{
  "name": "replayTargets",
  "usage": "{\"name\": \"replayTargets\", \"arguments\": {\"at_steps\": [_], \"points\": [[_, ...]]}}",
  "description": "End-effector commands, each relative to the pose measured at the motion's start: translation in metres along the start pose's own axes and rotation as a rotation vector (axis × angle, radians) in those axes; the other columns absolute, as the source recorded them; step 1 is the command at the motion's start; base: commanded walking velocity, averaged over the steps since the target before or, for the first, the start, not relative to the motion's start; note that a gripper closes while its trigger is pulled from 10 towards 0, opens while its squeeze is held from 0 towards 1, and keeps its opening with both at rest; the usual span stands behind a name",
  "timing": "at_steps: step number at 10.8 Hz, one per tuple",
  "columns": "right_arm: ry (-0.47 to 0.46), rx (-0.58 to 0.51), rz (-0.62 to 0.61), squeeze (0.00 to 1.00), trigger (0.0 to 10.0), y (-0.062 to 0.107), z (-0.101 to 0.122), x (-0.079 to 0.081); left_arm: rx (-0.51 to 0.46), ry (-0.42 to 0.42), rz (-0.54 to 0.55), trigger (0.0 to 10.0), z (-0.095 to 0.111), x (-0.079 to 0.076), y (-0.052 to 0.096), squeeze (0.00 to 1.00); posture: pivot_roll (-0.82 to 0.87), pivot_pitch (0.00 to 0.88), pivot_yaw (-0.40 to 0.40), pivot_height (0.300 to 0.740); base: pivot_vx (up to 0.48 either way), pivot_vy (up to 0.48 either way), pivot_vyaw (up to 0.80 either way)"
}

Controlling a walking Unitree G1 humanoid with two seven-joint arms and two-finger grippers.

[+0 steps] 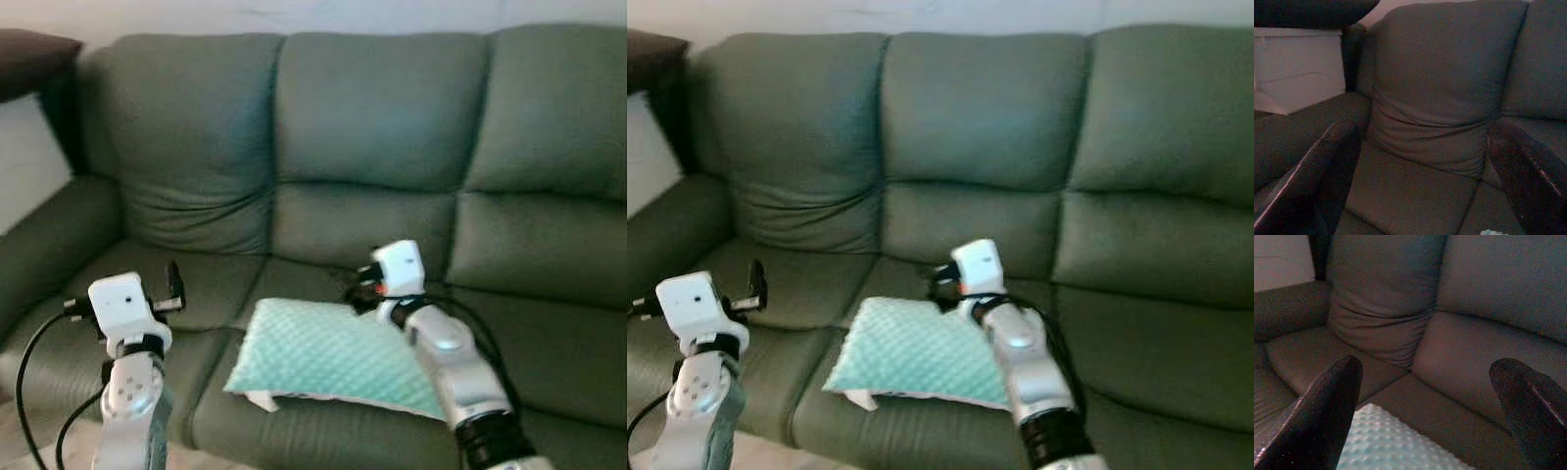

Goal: Move the pillow to the sofa

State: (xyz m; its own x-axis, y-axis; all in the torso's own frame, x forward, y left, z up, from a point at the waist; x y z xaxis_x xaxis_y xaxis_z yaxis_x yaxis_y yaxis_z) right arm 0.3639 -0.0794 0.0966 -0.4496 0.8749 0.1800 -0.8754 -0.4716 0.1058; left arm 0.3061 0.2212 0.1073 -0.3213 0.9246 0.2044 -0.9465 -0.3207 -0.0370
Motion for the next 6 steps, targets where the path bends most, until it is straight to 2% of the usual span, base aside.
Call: {"name": "replayTargets", "arguments": {"at_steps": [1, 3, 6], "points": [[0.016, -0.011, 0.056, 0.00, 10.0, -0.007, 0.008, 0.012, 0.007, 0.003, 0.039, 10.0, -0.003, 0.006, -0.002, 0.00, -0.20, 0.000, 0.007, 0.740, 0.000, 0.000, 0.00], [0.038, 0.001, 0.084, 0.00, 10.0, -0.011, 0.011, 0.012, 0.015, 0.029, 0.082, 10.0, -0.007, 0.006, -0.001, 0.00, -0.20, 0.000, -0.034, 0.740, 0.000, 0.000, 0.00], [0.053, 0.013, 0.128, 0.00, 10.0, -0.019, 0.015, 0.019, 0.014, 0.038, 0.142, 10.0, -0.011, 0.014, 0.003, 0.00, -0.17, 0.000, -0.083, 0.740, 0.000, 0.000, 0.00]]}}
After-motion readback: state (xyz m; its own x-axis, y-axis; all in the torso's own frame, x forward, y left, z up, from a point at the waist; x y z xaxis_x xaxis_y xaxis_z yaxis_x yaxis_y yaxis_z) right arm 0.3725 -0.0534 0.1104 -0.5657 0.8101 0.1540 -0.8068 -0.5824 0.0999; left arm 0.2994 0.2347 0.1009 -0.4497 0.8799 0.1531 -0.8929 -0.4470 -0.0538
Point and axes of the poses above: a point about 5 cm out from each wrist's last joint towards the gripper, its own y axis pointing back from the gripper into the wrist, its own z axis along the axis of the wrist's last joint, x = y × z, the point moved 5 cm from there along -y, pointing out of the wrist towards the gripper, and after that the axes turned 13 degrees about -y, right-handed, at the moved point
